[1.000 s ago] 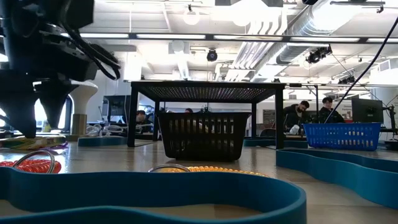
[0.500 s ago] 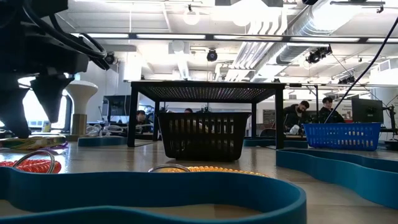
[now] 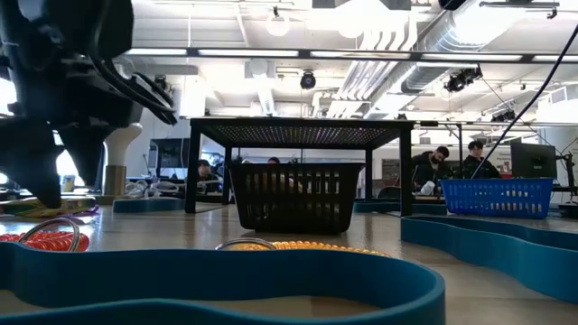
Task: Pick & Place Office Desk Supplies
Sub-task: Put the yellow crayon box into the black bin
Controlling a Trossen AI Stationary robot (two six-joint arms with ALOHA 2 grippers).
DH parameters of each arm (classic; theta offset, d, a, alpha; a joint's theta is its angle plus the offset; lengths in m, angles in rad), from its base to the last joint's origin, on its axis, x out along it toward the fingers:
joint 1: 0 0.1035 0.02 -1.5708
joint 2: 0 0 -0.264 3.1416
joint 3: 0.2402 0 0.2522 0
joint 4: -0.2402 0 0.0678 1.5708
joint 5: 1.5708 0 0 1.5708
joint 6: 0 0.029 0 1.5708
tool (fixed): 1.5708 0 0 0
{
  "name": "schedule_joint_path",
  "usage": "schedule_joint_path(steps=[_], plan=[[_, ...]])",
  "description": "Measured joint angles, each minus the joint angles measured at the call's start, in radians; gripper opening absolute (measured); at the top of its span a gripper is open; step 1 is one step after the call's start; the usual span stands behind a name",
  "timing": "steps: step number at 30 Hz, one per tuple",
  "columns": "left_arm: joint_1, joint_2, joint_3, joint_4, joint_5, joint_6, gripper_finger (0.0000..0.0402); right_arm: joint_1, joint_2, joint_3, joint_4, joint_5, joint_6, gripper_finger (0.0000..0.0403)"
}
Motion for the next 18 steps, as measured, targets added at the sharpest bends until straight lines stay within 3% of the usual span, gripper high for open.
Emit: schedule_joint_path(steps=[7,18], plan=[[0.033,-0.004,-0.055,0.097,0.008,-0.014,0.0285,0.000,0.000,0.000,0.000,0.000,0.000,0.0220],[0.010,-0.003,-0.061,0.104,0.025,-0.023,0.0284,0.000,0.000,0.000,0.000,0.000,0.000,0.0220]])
